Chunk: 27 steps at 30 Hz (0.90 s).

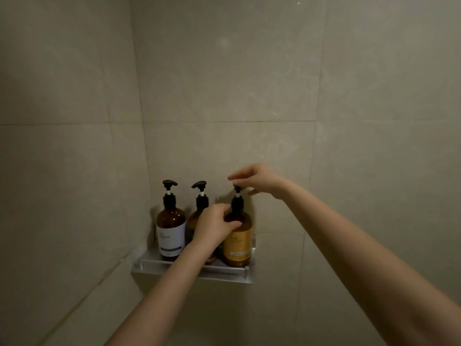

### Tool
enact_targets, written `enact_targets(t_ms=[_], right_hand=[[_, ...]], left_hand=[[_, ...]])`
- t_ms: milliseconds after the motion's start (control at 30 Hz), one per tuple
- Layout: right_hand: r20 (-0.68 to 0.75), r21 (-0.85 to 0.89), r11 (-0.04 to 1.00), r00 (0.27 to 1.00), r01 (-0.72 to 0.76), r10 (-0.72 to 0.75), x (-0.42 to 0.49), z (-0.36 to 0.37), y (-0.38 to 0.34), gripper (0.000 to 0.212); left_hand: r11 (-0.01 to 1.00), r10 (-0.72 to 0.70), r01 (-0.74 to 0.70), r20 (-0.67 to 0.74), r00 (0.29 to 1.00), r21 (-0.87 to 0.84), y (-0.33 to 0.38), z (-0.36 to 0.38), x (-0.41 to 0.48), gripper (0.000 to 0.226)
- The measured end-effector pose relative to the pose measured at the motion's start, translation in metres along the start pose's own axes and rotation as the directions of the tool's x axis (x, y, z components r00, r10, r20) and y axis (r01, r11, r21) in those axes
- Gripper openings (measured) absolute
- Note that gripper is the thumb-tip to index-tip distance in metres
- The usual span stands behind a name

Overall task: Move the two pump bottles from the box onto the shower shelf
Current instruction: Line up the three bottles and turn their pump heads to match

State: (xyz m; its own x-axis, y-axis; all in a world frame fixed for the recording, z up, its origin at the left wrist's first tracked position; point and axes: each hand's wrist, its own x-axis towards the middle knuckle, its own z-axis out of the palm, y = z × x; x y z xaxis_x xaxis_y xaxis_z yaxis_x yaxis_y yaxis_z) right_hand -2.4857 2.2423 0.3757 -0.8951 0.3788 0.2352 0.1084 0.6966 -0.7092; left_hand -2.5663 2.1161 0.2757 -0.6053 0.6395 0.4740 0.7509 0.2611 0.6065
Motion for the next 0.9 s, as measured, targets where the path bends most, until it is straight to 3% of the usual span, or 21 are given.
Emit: enact_targets(t_ms=[267,500,733,800,900], right_hand=[[-0.025,0.086,0.996,0.999,-0.037,0.039,0.002,0.005,0.005,0.028],[0.030,0.113,0.992,0.998,-0.051,0.048,0.001,0.003,0.007,0.025],[-0.005,0.094,0.994,0.999,-0.048,0.049,0.000,0.007,0.006,0.025],[-0.020,0.074,0.996,0.999,-0.041,0.043,0.001,0.007,0.005,0.028],[-0.145,0.047,0.998,0.989,0.034,-0.027,0.008,0.009,-0.002,0.031]], left_hand=[[1.000,0.020,-0.020,-0.062,0.998,-0.002,-0.001,0.003,-0.001,0.049],[0.999,0.044,-0.045,-0.032,0.999,-0.026,-0.004,0.001,-0.001,0.041],[0.998,0.031,-0.031,0.009,0.999,-0.058,-0.007,-0.001,-0.003,0.052],[0.994,0.021,-0.028,-0.070,0.997,-0.102,-0.009,-0.009,-0.008,0.047],[0.991,-0.055,0.010,-0.345,0.937,-0.130,-0.022,-0.032,-0.018,0.022]])
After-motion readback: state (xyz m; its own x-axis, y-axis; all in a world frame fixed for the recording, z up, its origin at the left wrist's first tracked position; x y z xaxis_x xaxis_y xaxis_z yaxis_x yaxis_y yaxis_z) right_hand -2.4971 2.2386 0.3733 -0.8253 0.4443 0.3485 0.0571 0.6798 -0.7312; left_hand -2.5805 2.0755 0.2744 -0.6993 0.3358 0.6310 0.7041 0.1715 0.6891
